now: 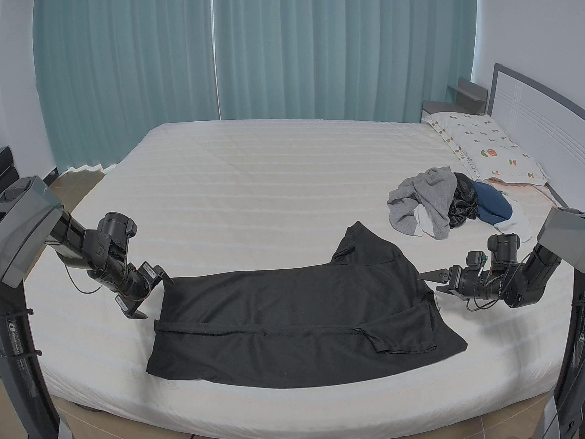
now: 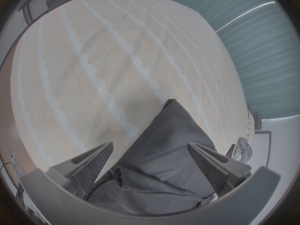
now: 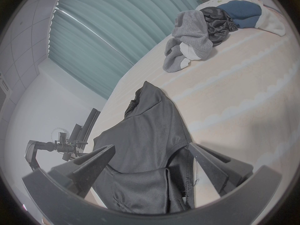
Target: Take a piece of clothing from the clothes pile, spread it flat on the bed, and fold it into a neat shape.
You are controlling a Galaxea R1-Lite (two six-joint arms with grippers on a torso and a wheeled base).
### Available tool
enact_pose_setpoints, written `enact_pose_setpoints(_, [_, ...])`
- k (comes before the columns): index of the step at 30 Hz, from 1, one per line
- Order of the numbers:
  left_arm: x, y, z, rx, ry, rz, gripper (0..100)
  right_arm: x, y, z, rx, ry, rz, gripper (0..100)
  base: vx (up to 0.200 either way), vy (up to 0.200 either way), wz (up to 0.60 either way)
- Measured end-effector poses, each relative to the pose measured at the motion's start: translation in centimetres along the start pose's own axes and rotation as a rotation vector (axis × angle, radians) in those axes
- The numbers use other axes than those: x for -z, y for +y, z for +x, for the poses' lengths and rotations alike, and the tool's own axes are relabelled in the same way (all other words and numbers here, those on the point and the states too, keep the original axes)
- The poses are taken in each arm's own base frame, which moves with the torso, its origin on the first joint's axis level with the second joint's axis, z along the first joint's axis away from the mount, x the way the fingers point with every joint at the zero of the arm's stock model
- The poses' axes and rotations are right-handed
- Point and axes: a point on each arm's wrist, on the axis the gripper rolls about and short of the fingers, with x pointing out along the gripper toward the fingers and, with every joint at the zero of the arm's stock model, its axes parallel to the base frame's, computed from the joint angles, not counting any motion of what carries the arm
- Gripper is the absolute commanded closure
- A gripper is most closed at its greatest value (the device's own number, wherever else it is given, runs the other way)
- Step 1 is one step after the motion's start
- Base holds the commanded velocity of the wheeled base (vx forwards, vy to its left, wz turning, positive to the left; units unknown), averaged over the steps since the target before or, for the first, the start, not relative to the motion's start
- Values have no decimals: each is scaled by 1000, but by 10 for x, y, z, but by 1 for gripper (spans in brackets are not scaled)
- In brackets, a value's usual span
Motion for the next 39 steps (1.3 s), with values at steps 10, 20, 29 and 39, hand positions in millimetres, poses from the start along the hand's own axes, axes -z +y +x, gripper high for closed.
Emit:
enact_pose_setpoints(10, [-10,-12,6,143,-65,69,0,1,1,1,-3,4,-2,0,0,0,0])
enact_pose_setpoints(20, [-16,-13,32,218,-94,208,0,1,3,4,-8,8,-7,0,0,0,0])
enact_pose_setpoints(29, [-21,-14,47,265,-145,243,100,1,3,7,-11,11,-10,0,0,0,0])
enact_pose_setpoints(39, [-20,-9,55,250,-140,232,100,-11,6,18,40,-41,-37,0,0,0,0])
